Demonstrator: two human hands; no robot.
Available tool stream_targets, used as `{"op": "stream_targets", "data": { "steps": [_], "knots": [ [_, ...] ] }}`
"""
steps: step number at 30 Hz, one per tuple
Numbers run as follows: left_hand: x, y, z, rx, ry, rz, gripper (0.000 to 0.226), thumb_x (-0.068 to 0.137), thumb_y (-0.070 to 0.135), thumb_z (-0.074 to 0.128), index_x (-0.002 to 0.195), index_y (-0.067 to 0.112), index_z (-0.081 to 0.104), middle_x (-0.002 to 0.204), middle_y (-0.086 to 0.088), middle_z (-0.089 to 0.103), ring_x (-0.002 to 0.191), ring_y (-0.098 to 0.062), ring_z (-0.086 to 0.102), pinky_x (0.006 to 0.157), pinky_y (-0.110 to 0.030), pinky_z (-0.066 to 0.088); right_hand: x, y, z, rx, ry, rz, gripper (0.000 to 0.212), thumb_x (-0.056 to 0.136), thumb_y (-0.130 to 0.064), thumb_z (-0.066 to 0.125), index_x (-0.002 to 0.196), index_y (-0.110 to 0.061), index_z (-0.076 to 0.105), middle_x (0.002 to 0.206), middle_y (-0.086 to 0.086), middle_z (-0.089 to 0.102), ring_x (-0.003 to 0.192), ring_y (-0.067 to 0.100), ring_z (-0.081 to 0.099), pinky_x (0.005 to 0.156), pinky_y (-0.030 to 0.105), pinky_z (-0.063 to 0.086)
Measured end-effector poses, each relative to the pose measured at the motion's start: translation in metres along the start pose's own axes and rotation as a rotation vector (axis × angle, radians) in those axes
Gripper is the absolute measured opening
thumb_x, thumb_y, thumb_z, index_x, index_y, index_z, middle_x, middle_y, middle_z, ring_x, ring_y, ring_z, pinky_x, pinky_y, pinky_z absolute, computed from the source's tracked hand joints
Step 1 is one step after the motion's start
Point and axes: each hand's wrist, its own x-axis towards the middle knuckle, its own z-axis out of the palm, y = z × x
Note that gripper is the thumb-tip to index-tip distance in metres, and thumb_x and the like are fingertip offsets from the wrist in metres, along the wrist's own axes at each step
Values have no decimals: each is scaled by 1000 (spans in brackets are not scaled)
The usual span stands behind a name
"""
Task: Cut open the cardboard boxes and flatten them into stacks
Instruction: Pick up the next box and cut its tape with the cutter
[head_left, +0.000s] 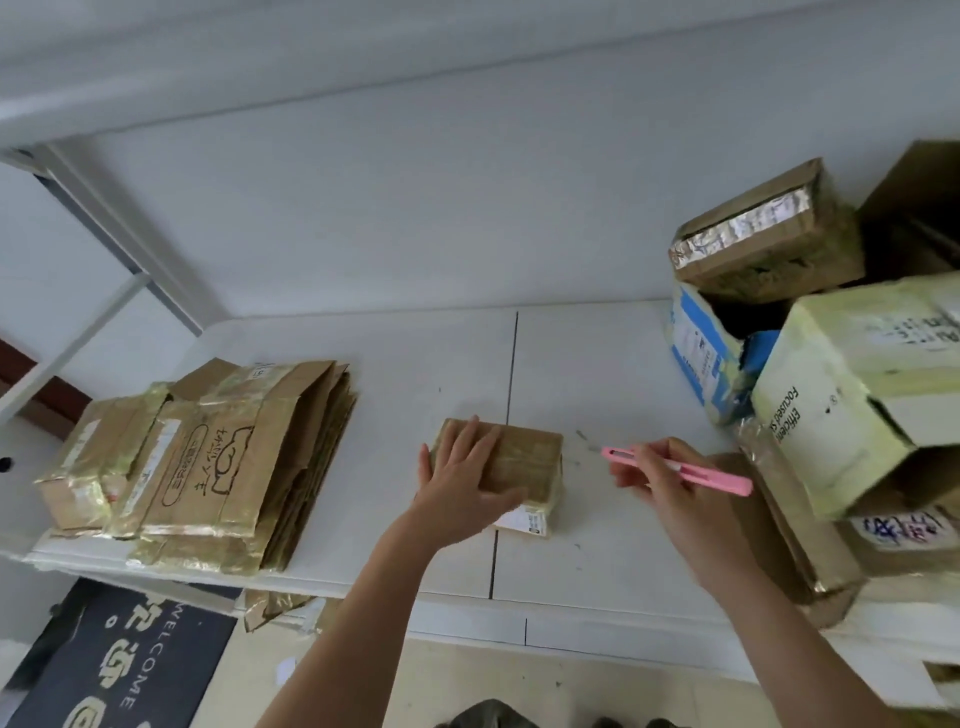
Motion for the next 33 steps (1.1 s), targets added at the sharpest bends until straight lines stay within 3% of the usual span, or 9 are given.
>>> {"op": "stream_targets", "data": {
  "steps": [2,8,11,16,23,27,30,33],
  "knots": [
    [2,-5,1,34,-37,5,89,86,61,58,155,33,9,163,11,-7,147,-9,-19,118,-47,-16,2,2,7,99,2,51,12,96,-5,57,88,1,64,83,19,70,81,27,69,80,39,60],
    [3,13,23,120,97,-99,93,87,69,46,156,31,-4,163,5,-15,148,-20,-19,117,-51,-7,14,10,35,320,105,67,8,95,-2,57,89,2,54,74,15,58,73,15,65,83,46,59],
    [5,14,22,73,61,-131,91,88,70,44,156,32,-4,163,6,-16,148,-18,-21,118,-50,-9,16,19,45,298,137,94,5,96,-1,56,91,-1,54,72,12,55,70,13,61,85,51,58],
    [5,16,22,39,40,-155,83,92,66,40,156,32,-3,162,8,-17,147,-18,-24,116,-48,-14,11,32,51,181,141,80,15,94,-6,61,88,6,56,76,12,61,79,25,63,88,61,53],
    [6,17,20,49,39,-160,83,92,66,39,156,32,-2,163,7,-16,147,-18,-24,116,-49,-14,17,33,48,88,103,26,16,93,-7,64,85,5,58,81,19,65,81,28,66,84,60,55],
    [6,19,21,76,35,-159,83,93,66,36,156,30,-4,163,5,-17,147,-20,-24,116,-50,-13,23,32,43,56,37,20,15,91,0,63,80,7,56,73,9,63,75,21,63,83,60,56],
    [4,20,23,92,37,-162,83,94,66,35,156,30,-6,162,4,-19,147,-21,-24,117,-50,-13,14,30,36,28,9,-1,15,91,4,62,78,6,55,69,4,63,76,24,65,81,54,58],
    [4,20,23,91,46,-164,83,94,66,35,156,30,-6,162,4,-19,148,-21,-24,117,-50,-12,-1,31,28,7,-30,-11,13,91,8,58,79,7,55,71,2,68,81,21,71,78,38,61]
  ]
}}
